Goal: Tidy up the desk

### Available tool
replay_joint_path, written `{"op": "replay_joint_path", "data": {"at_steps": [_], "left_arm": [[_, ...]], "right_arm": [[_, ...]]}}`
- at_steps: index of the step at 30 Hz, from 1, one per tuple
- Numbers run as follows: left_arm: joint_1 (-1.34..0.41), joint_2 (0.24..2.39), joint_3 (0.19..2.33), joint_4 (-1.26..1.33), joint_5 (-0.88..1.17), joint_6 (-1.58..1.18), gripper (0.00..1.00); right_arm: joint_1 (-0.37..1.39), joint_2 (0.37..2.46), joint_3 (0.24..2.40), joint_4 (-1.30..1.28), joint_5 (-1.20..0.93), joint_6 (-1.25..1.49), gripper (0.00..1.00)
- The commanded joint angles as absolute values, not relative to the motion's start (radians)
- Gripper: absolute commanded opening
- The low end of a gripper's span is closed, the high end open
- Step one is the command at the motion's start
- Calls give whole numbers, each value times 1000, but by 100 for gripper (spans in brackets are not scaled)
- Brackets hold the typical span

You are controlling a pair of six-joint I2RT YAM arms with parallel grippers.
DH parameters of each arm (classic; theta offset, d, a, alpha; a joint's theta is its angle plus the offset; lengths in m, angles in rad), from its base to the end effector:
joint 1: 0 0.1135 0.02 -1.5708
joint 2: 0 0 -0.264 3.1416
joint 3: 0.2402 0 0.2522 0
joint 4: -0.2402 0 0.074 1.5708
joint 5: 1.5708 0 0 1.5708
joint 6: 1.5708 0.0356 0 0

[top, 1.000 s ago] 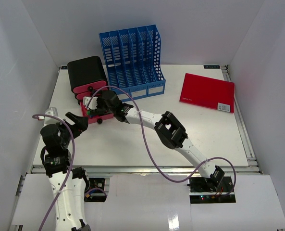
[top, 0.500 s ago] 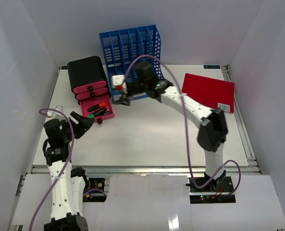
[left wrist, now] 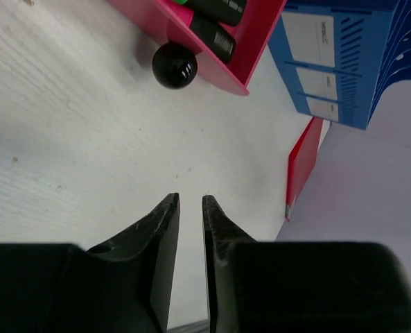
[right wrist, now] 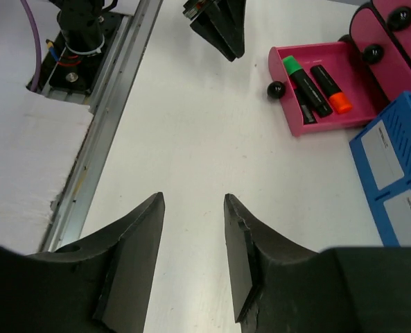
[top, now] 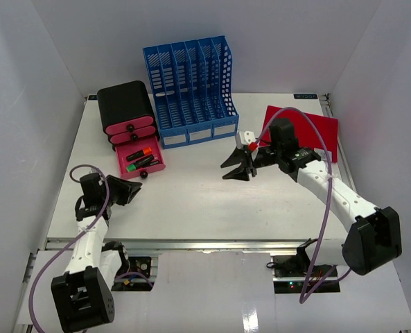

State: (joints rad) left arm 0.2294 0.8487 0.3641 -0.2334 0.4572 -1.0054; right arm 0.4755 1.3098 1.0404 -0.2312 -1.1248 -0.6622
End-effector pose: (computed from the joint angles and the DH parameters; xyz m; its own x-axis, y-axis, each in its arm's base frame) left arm 0.1691 0.0234 0.1809 -0.4443 -0.8818 -0.1583 -0.4768 0.3823 -0.7915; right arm 0.2363 0.1578 0.3183 0.2175 -0.1863 -0.9581 -0.9730 -0.1184 -0.1979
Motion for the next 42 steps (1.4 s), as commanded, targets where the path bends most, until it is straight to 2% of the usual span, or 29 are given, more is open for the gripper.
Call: {"op": "replay_joint_path", "data": {"at_steps": [1,4,8,21,30,35,42], "left_arm": [[173,877,290,-31,319,-1223,27],[123,971,257,56,271,-1282,25],[53,1100,269,144,229,-1306,23],[26,1275,259,326,64,-1351,22],[26,1476,293,506,96,-1401,25],[26,1512,307,548,103,-1414,27],[28,1459,315,534,49,-1408,34]], "right_arm": [[396,1205,1005,-42,-1216,-507,43],[367,1175,922,100,-1236,-415,39],[348,1170,910,115,-1258,-402,36],[307,1186,886,131,-1293,-399,34],[301,1198,875,155,-1301,-378,34],[297,1204,873,155,-1301,-378,34],[294,1210,871,155,-1303,-380,34]]}}
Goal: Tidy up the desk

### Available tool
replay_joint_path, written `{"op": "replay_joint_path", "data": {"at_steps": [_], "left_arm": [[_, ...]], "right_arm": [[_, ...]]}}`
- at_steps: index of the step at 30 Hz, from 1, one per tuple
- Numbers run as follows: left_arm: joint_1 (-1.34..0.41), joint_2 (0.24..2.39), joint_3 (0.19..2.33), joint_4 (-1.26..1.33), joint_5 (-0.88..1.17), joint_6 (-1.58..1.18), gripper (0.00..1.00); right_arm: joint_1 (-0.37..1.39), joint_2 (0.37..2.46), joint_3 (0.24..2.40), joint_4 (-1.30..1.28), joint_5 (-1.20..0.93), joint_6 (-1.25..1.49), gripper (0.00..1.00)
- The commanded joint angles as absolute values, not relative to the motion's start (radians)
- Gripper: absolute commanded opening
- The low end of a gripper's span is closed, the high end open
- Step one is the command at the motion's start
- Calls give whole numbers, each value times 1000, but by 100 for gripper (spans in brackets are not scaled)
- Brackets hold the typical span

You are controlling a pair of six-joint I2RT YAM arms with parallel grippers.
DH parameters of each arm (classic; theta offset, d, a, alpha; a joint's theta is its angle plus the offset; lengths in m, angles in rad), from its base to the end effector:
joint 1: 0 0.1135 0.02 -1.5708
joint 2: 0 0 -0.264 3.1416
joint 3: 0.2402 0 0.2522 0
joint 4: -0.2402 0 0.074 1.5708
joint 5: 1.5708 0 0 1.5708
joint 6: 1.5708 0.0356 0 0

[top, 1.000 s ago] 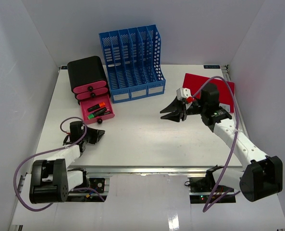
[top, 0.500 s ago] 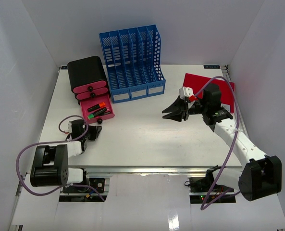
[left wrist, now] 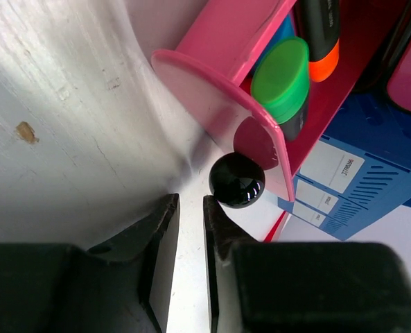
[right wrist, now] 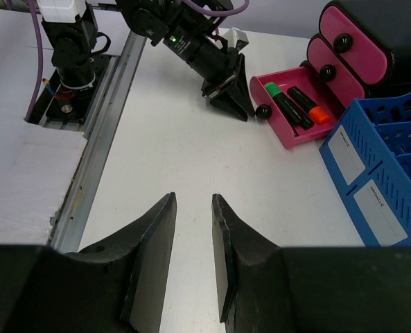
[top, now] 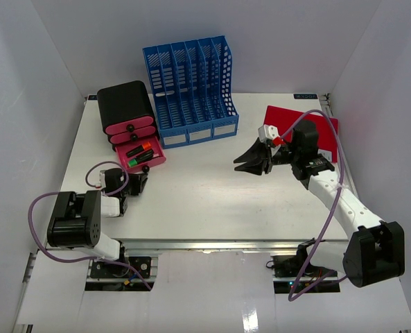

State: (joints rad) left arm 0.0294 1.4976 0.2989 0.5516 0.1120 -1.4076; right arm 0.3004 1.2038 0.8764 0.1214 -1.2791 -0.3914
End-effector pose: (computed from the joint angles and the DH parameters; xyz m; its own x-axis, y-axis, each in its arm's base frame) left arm 0.2329 0.0029 0.1045 -0.1570 -0.9856 -0.0631 -0.5849 0.1443 -0.7982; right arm 0.2373 0.1092 0.3207 0.1935 -0.0549 -0.9796 -0.9810 -0.0256 -0.1923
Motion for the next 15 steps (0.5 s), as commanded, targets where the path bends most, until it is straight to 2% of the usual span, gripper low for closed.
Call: {"op": "replay_joint_path", "data": {"at_steps": [1,6,15], "left_arm": [[28,1454,320,528,41,-1406,36],[29,1469,376,492,25,-1405,40],[58,1483,442,418,15,-1401,43]], "right_arm": [[293,1210,870,155,-1304,-381,34],[289,1212,868,151,-1305,-386,34],[270,1209,869,147,-1317,-388,34]]}}
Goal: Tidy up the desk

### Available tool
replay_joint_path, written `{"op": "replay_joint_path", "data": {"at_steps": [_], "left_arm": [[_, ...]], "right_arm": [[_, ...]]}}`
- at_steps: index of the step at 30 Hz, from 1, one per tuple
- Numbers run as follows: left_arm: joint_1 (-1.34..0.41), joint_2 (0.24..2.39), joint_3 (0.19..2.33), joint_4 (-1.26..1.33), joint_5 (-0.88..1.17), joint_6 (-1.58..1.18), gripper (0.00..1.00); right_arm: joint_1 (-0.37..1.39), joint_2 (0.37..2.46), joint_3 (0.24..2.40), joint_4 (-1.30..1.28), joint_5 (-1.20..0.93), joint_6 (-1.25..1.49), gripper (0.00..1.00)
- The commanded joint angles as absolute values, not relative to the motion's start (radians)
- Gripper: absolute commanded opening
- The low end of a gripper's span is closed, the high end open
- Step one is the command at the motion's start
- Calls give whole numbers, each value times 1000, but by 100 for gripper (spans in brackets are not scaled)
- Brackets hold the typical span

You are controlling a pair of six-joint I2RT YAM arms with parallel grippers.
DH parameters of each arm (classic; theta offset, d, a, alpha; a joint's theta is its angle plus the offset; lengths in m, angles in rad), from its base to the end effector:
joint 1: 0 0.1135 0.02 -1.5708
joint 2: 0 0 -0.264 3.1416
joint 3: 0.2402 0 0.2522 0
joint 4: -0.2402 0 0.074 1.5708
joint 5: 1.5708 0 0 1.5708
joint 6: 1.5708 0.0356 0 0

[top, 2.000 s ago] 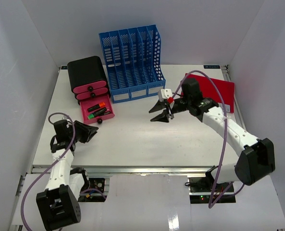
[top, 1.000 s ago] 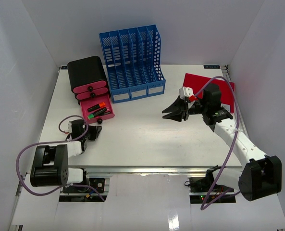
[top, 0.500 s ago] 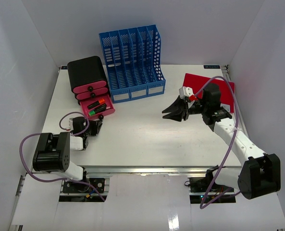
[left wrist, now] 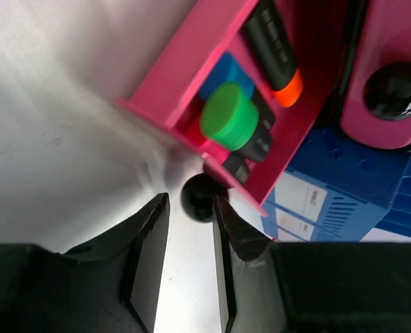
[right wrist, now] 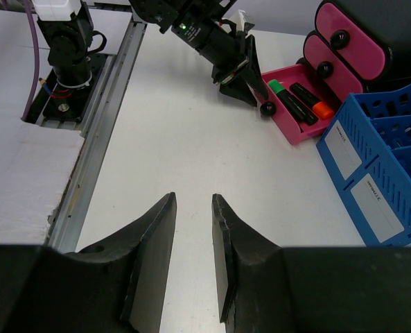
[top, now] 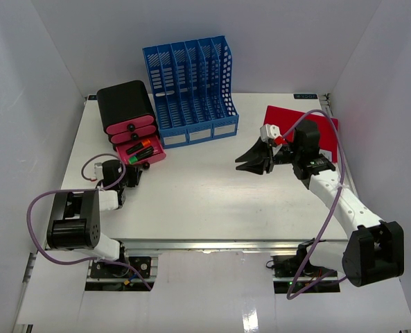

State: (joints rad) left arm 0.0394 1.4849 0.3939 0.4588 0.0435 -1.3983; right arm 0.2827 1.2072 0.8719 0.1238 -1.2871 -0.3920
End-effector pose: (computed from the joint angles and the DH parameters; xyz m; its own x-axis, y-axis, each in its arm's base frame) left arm 0.2519 0.0084 0.1222 -0.0971 -0.9888 -0.1132 -0.5824 0.1487 -0.7992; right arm 0.2394 0.1051 0.3187 0.1879 -0.0568 -0.9805 -0.9822 -0.0159 -0.1873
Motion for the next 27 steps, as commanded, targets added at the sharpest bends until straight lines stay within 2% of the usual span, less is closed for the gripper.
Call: {"op": "replay_joint_path", "data": {"at_steps": [1,14,19,27], "left_arm": [[64,1485,447,415,15,-1399,43],[136,1493,500,426,62,-1340,44],[145,1492,528,507,163,-1281,44],[146,1330,477,386,249,-1232,38]], "right_arm": [[268,1209,870,147,-1318,-388,34],[253,1204,870,144,-1324,-391,34],[250,1217,871,137,-1331,-393,34],[250,1216,870,127,-1327,-408,34]]}}
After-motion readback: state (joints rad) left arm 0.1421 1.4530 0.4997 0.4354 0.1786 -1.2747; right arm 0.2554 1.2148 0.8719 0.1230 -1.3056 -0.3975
